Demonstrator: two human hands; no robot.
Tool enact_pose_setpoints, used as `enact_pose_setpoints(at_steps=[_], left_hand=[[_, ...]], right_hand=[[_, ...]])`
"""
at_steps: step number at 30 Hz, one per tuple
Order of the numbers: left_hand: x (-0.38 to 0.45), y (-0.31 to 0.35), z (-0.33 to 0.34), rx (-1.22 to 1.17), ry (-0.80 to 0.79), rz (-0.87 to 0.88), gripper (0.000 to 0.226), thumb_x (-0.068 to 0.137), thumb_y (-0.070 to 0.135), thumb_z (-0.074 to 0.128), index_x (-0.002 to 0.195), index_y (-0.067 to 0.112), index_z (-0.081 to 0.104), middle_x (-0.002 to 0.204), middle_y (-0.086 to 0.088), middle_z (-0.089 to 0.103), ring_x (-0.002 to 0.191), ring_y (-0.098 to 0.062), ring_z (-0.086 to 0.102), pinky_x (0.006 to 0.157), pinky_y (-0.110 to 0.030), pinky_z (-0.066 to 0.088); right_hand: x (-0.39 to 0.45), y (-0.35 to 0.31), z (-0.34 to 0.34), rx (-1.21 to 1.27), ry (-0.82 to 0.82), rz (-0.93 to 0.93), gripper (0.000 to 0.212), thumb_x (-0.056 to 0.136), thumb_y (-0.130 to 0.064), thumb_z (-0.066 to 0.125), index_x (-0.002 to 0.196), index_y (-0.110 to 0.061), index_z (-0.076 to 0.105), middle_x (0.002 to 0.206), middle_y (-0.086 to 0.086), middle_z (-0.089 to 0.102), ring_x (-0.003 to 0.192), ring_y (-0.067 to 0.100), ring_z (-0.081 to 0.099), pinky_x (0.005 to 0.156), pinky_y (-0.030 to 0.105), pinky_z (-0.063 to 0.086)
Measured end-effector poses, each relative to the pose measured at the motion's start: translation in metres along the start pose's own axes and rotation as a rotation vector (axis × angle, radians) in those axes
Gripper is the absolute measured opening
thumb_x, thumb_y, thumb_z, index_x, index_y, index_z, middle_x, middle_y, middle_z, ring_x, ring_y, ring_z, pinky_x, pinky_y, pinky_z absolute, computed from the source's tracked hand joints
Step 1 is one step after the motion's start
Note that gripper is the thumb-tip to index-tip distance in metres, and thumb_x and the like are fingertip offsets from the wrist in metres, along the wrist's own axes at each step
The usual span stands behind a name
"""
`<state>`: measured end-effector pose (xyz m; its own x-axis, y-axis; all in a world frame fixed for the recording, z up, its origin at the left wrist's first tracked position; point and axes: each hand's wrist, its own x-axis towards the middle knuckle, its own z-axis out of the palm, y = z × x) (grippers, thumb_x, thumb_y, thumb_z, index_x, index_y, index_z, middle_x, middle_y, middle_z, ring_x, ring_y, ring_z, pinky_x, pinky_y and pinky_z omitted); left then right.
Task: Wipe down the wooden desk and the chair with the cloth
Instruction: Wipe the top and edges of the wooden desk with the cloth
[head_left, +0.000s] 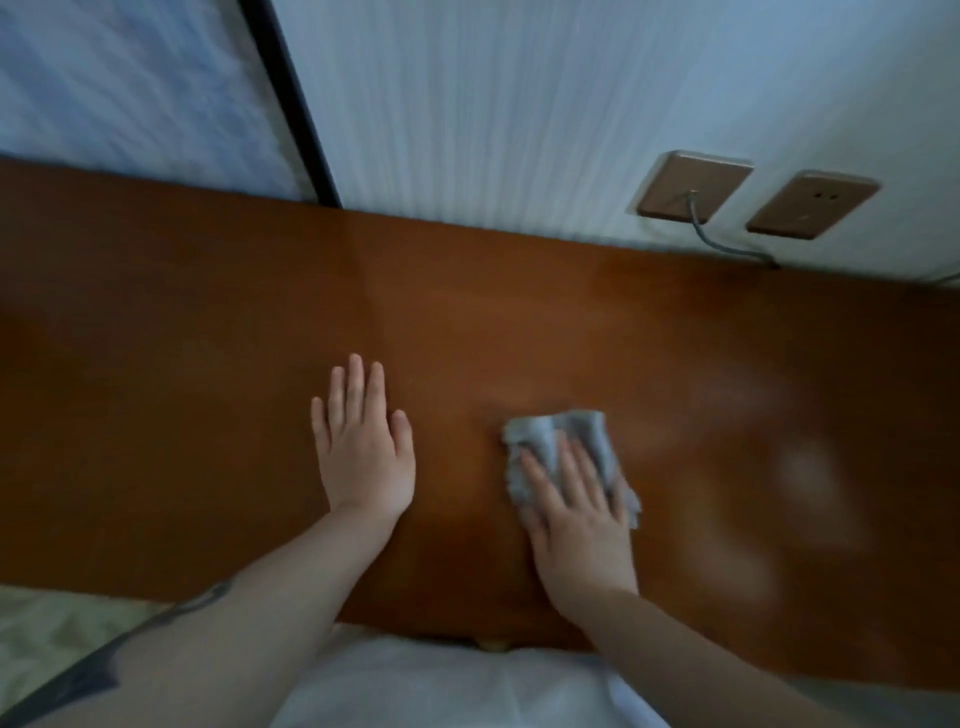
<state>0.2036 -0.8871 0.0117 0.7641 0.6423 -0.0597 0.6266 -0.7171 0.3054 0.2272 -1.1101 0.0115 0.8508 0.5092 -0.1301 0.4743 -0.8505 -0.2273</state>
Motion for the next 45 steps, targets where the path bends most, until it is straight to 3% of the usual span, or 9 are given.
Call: enact_pose_setpoints(at_steps=[4,10,14,17,24,30,37,43,45], left_hand=[[0.007,-0.031,-0.009,-0.043,0.064,-0.164,0.052,0.103,0.028,0.032,0.153,0.019,0.025,0.162,0.001,0.011,0.149,-0.015,0.001,0.12,-0.039,-0.005],[0.011,-0.031,-0.003,-0.17,0.128,-0.268,0.047,0.104,0.029,0.026,0.149,0.018,0.034,0.159,0.002,0.023,0.148,-0.013,0.008,0.121,-0.04,-0.006],[0.011,-0.032,-0.001,-0.198,0.158,-0.267,0.046,0.102,0.026,0.029,0.145,0.015,0.041,0.156,-0.001,0.032,0.147,-0.016,0.015,0.121,-0.044,-0.003],[0.012,-0.033,0.0,-0.177,0.15,-0.265,0.051,0.099,0.03,0.025,0.145,0.015,0.042,0.155,-0.002,0.033,0.147,-0.017,0.016,0.12,-0.043,-0.003],[0.01,-0.031,-0.001,-0.225,0.176,-0.25,0.054,0.1,0.036,0.019,0.146,0.017,0.04,0.155,0.001,0.033,0.147,-0.014,0.014,0.121,-0.041,-0.005],[0.011,-0.032,0.0,-0.216,0.191,-0.248,0.058,0.097,0.037,0.017,0.142,0.014,0.045,0.153,-0.003,0.037,0.146,-0.018,0.019,0.12,-0.044,-0.001],[0.01,-0.031,-0.001,-0.21,0.162,-0.237,0.052,0.1,0.035,0.023,0.146,0.017,0.039,0.156,0.0,0.032,0.147,-0.016,0.014,0.12,-0.043,-0.004],[0.011,-0.033,-0.001,-0.211,0.167,-0.243,0.052,0.099,0.034,0.025,0.144,0.015,0.041,0.154,-0.003,0.035,0.147,-0.019,0.017,0.12,-0.046,-0.001],[0.011,-0.034,-0.002,-0.206,0.158,-0.242,0.052,0.099,0.035,0.023,0.145,0.015,0.04,0.155,-0.002,0.033,0.147,-0.018,0.015,0.12,-0.045,-0.002]], right_hand=[[0.067,-0.046,-0.011,-0.077,-0.23,-0.524,0.053,0.102,-0.044,0.03,0.152,-0.045,0.012,0.162,-0.008,-0.004,0.148,0.01,-0.008,0.116,0.041,-0.012],[0.096,-0.023,-0.015,-0.053,-0.079,0.106,0.055,0.102,-0.042,0.031,0.153,-0.042,0.012,0.164,-0.004,0.005,0.15,0.012,-0.004,0.121,0.044,-0.001],[0.055,-0.062,-0.001,-0.106,-0.145,-0.307,0.056,0.098,-0.043,0.03,0.152,-0.04,0.017,0.162,0.001,0.014,0.149,0.018,0.01,0.118,0.048,0.003],[0.103,-0.093,-0.004,-0.143,-0.265,-0.591,0.055,0.103,-0.042,0.028,0.153,-0.043,0.004,0.164,-0.005,-0.005,0.149,0.013,-0.009,0.118,0.046,-0.01],[0.101,-0.076,-0.005,-0.088,-0.08,-0.029,0.057,0.102,-0.042,0.033,0.153,-0.042,0.009,0.164,-0.004,0.0,0.15,0.013,-0.006,0.12,0.045,-0.005],[0.104,-0.114,-0.01,-0.124,-0.332,-0.628,0.057,0.102,-0.04,0.031,0.154,-0.036,0.009,0.163,-0.008,-0.009,0.148,0.012,-0.013,0.118,0.043,-0.013],[0.088,-0.049,-0.002,-0.017,0.029,0.204,0.056,0.098,-0.045,0.026,0.153,-0.04,0.017,0.163,-0.001,0.012,0.15,0.017,0.004,0.12,0.049,0.005],[0.097,-0.086,-0.01,-0.085,-0.351,-0.574,0.058,0.102,-0.044,0.033,0.152,-0.045,0.003,0.161,-0.009,-0.012,0.147,0.01,-0.017,0.117,0.043,-0.015],[0.129,-0.076,-0.017,-0.1,-0.366,-0.415,0.058,0.102,-0.043,0.034,0.152,-0.046,0.005,0.163,-0.009,-0.009,0.148,0.009,-0.014,0.116,0.041,-0.012]])
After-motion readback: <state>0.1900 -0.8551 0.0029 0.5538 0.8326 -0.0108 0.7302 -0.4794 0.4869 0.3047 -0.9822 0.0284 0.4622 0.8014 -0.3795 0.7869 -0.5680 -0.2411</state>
